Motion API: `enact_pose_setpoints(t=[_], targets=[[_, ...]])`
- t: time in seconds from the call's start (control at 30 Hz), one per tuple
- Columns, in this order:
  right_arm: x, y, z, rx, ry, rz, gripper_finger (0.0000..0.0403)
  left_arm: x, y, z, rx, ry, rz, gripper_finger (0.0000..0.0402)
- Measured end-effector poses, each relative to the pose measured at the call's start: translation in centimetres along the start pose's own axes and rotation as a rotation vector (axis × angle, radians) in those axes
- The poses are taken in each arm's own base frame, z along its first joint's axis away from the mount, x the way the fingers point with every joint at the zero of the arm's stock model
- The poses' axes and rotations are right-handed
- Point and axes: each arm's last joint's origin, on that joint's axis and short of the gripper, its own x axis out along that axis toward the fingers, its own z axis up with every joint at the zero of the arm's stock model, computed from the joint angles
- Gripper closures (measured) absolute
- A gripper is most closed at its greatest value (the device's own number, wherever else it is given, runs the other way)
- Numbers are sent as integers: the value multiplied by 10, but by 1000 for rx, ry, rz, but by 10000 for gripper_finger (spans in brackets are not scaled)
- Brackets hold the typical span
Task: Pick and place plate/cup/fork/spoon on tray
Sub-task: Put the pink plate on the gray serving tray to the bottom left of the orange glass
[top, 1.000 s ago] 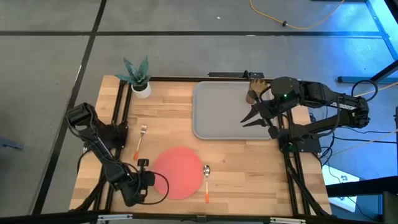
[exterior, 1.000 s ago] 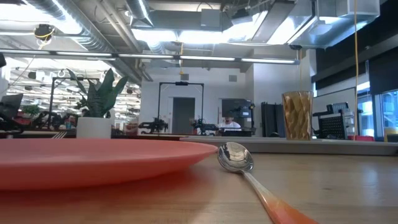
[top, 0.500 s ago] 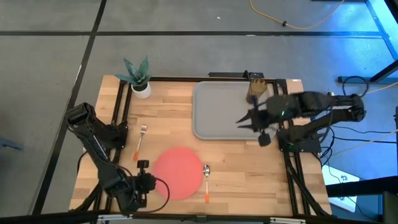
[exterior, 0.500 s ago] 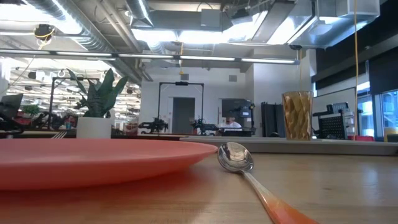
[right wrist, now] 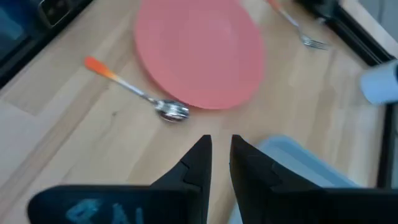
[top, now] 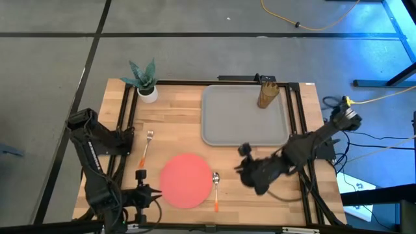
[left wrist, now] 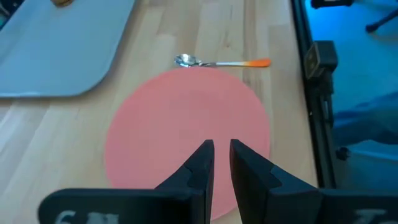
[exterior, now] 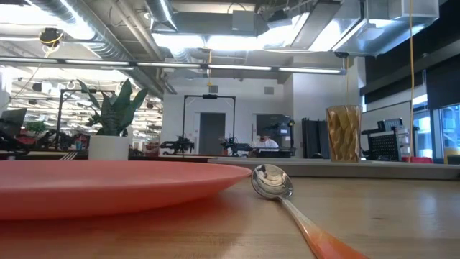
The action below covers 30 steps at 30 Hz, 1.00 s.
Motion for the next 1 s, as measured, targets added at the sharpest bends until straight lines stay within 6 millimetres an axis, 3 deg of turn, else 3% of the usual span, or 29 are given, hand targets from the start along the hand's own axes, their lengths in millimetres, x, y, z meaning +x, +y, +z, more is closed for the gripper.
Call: enact_pose_setpoints(t=[0.4,0.73,1.0], targets=[[75,56,22,-141,-56,12,344,-9,-4,-5,-8,-73,2,357],[135,84,21,-223,-71,8,344,-9,-4,-4,-12,-88,8,357],[169,98,15,-267,-68,-36,344,-9,-4,-4,-12,-97,13,357]])
